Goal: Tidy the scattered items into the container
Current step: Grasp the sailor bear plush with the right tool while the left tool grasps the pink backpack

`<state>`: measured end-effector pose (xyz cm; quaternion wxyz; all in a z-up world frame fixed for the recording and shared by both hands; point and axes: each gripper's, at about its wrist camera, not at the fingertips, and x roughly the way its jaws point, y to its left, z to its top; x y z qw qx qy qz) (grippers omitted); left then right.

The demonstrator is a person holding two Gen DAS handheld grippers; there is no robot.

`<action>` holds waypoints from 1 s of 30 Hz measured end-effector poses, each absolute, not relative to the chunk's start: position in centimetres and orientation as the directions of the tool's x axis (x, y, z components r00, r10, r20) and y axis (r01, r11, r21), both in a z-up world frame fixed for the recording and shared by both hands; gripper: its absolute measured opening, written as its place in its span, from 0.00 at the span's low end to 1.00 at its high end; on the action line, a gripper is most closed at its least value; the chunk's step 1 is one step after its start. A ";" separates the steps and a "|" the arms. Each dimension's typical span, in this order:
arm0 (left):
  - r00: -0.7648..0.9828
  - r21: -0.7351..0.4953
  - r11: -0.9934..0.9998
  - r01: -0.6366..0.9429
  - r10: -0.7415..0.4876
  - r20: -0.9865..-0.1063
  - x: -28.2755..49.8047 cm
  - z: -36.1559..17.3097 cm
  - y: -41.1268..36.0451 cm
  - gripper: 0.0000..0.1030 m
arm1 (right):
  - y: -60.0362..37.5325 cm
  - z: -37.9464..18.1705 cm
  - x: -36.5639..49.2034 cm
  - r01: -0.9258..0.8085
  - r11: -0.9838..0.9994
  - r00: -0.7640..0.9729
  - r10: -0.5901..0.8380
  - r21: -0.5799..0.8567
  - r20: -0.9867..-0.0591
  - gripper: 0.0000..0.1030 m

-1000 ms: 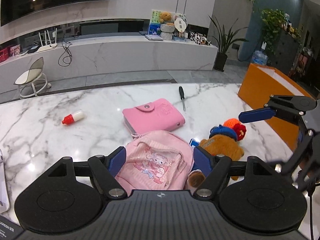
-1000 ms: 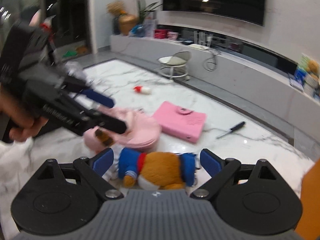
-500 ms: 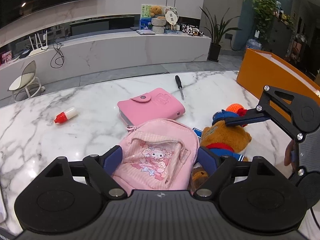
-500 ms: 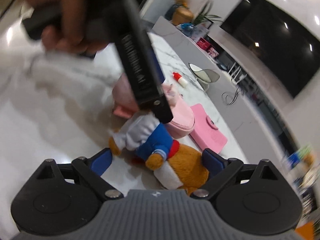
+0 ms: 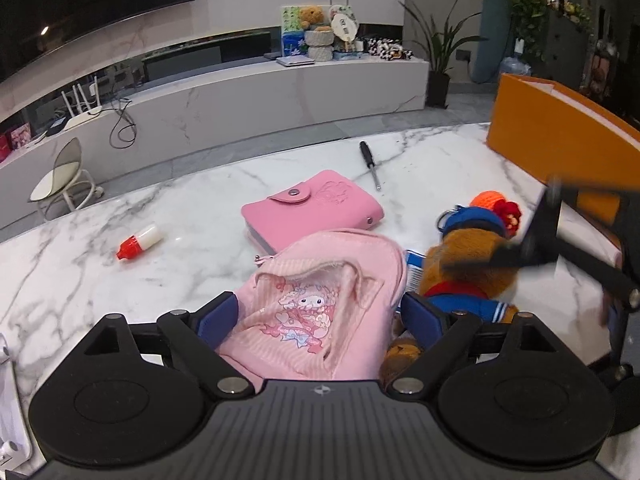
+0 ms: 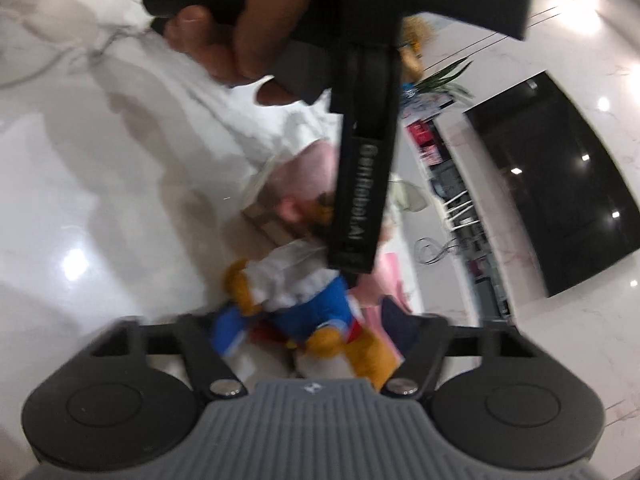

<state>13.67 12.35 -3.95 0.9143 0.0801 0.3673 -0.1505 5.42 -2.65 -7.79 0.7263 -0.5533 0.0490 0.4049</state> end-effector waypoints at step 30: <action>0.739 -0.063 0.974 0.219 -0.208 -0.641 13.0 1.1 15.4 0.47 | -3.3 -4.2 7.2 -0.636 0.150 0.709 0.500 -0.757 -0.497 0.34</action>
